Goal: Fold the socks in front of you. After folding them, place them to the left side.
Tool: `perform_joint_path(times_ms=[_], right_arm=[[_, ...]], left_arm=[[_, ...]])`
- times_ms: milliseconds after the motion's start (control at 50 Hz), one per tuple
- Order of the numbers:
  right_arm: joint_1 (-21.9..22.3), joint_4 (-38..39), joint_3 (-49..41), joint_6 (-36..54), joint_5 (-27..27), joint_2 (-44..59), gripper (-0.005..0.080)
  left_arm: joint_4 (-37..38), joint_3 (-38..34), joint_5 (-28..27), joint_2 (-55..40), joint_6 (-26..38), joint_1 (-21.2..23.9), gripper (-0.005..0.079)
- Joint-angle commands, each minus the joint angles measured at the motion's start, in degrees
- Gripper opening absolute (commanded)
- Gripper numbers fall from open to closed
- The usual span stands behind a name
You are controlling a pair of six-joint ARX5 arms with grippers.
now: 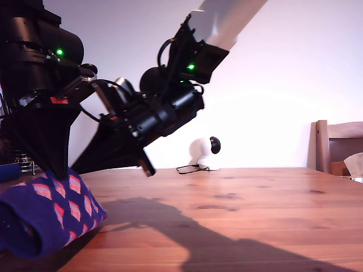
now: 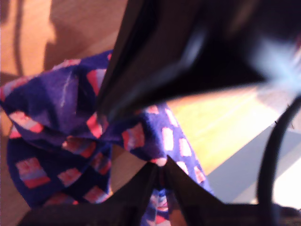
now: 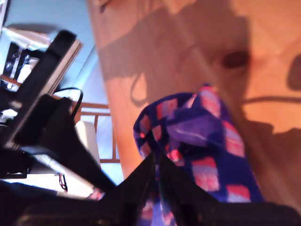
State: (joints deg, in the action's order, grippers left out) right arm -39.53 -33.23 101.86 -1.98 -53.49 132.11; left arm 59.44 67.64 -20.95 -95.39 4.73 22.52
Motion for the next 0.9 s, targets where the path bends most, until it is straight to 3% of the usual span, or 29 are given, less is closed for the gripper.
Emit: perform_joint_path(times_ms=[0, 360, 560, 760, 880], right_arm=[[-0.4, 0.2, -0.5, -0.4, -0.3, 3.2, -0.0011], [-1.5, 2.9, -0.5, -1.2, 0.4, 7.8, -0.0011], [-2.5, 3.2, -0.5, -0.5, 3.9, 9.7, -0.0011], [-1.3, 1.7, -0.5, 2.4, 7.2, 9.9, -0.0011], [0.7, 0.5, -0.5, 3.3, 7.7, 9.9, -0.0011]], left_arm=[[-0.1, -0.8, -0.2, 0.2, 0.2, 0.4, -0.0024], [0.6, -0.8, -2.9, 0.2, 0.8, 0.4, -0.0024], [0.8, -0.8, -4.2, 0.2, 1.6, 0.3, -0.0022], [0.6, -0.7, -4.2, 0.3, 2.8, 0.1, 0.0163], [0.4, -0.2, -4.1, 0.3, 3.3, 0.1, 0.0187]])
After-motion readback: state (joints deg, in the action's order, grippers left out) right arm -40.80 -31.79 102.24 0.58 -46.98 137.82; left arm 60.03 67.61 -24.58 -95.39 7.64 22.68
